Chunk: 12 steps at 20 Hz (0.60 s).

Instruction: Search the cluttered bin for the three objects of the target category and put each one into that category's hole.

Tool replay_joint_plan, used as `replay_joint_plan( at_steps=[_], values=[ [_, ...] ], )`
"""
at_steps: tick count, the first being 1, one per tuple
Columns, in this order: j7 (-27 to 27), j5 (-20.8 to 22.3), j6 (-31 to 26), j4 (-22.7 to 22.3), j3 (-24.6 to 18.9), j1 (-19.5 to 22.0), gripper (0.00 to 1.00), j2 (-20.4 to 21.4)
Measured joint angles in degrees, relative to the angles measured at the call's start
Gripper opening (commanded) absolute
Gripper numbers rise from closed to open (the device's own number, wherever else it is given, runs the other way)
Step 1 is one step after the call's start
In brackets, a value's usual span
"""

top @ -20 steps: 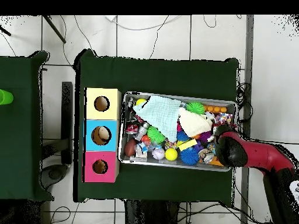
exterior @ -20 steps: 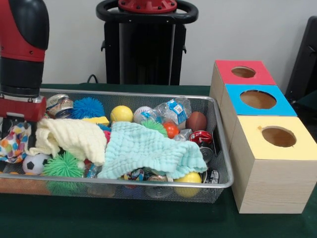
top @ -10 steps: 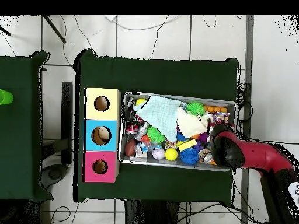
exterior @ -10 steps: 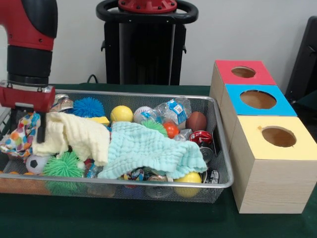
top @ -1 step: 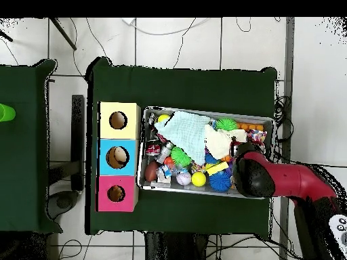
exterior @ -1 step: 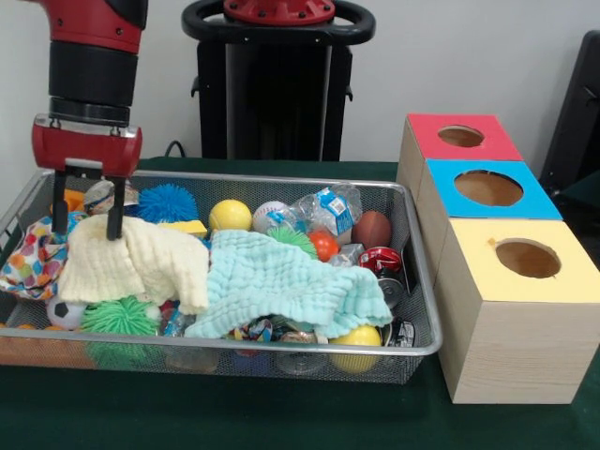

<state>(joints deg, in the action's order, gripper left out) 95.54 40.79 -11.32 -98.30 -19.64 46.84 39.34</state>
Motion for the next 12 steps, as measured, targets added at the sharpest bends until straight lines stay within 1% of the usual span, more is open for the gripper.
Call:
replay_joint_plan(
  at_steps=[12],
  values=[
    [0.00,0.01,0.00,-0.16,0.01,1.14,1.00,-1.37]
  ],
)
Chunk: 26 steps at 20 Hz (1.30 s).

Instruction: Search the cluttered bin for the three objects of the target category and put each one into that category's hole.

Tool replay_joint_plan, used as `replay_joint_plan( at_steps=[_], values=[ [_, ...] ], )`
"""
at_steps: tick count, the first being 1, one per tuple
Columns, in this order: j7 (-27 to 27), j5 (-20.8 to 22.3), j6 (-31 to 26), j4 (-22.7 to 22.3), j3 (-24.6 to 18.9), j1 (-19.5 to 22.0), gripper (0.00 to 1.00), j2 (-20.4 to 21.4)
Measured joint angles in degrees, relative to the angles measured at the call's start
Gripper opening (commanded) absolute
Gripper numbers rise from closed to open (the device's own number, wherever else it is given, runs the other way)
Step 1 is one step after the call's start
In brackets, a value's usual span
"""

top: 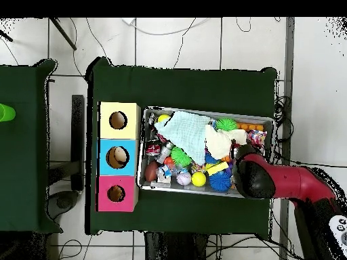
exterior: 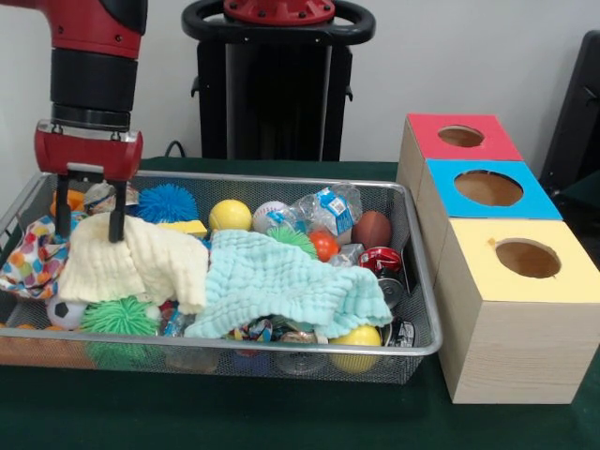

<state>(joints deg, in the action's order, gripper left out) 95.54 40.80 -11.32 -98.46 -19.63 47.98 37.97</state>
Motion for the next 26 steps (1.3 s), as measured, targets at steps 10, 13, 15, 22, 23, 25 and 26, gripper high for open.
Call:
replay_joint_plan(
  at_steps=[10,13,15,22,23,25,26],
  values=[
    [0.00,0.02,0.00,-1.95,4.10,-3.21,1.00,0.05],
    [0.00,-0.03,0.01,-3.49,6.43,-6.11,1.00,1.08],
    [0.00,-0.05,0.01,-4.16,7.94,-8.11,1.00,1.62],
    [0.00,-0.72,0.32,-6.17,11.74,-12.77,1.00,2.49],
    [0.00,-0.76,0.52,-6.39,11.97,-12.90,1.00,2.48],
    [0.00,-0.78,1.18,-6.76,12.54,-12.93,1.00,2.47],
    [0.00,-0.79,1.50,-6.85,12.80,-12.91,1.00,2.45]
  ],
)
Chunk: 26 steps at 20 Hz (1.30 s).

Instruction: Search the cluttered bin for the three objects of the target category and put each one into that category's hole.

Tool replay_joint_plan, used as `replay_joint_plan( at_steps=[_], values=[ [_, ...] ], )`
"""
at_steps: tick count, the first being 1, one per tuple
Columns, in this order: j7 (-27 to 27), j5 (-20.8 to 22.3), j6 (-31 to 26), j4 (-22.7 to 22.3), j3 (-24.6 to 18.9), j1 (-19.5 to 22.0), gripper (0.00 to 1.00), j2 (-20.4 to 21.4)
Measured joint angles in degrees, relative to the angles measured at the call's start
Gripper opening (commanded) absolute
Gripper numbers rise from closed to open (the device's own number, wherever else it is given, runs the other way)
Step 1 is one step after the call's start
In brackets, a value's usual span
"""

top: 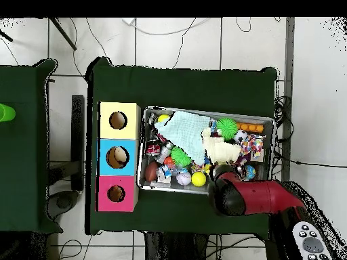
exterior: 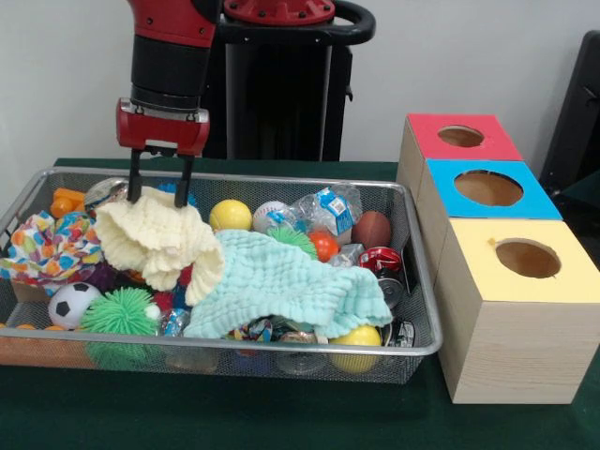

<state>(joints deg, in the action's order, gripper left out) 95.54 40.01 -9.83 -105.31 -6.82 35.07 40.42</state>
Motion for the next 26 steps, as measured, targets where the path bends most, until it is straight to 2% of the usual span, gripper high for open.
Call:
replay_joint_plan(
  at_steps=[21,22,26],
  values=[
    [0.00,-0.01,7.78,0.01,3.02,1.23,1.00,-4.17],
    [0.00,0.00,7.77,0.00,3.08,1.23,0.00,-4.56],
    [0.00,-0.01,7.77,0.01,3.08,1.26,0.00,-4.64]
  ],
)
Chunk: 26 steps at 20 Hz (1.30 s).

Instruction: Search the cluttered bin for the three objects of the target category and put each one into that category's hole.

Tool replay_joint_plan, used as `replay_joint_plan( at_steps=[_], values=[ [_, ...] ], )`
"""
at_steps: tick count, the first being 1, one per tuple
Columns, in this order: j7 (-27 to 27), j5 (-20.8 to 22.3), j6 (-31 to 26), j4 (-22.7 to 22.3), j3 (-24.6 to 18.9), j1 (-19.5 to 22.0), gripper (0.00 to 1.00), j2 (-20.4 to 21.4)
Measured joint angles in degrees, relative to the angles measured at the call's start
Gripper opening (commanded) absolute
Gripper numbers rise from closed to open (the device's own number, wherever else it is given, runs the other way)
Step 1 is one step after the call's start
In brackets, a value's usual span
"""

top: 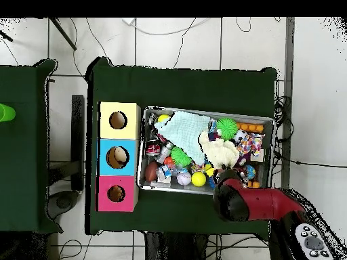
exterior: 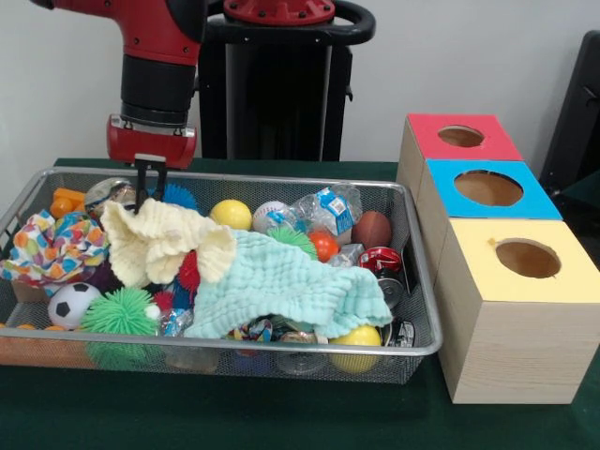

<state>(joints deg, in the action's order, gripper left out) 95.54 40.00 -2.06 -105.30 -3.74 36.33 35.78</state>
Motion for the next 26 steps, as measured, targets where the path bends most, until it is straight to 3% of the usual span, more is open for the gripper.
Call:
replay_joint_plan(
  at_steps=[11,16,19,21,26],
  values=[
    [0.00,0.01,0.00,-0.01,0.52,0.12,0.00,-0.06],
    [0.00,-0.97,-0.77,-0.17,-1.10,2.23,0.00,1.13],
    [0.00,-4.01,-4.12,-0.17,-3.24,4.44,0.00,2.96],
    [0.00,-7.91,-9.78,-0.02,-4.52,5.24,0.00,5.03],
    [0.00,-12.84,-19.15,0.88,-5.28,4.01,0.00,8.00]
  ],
)
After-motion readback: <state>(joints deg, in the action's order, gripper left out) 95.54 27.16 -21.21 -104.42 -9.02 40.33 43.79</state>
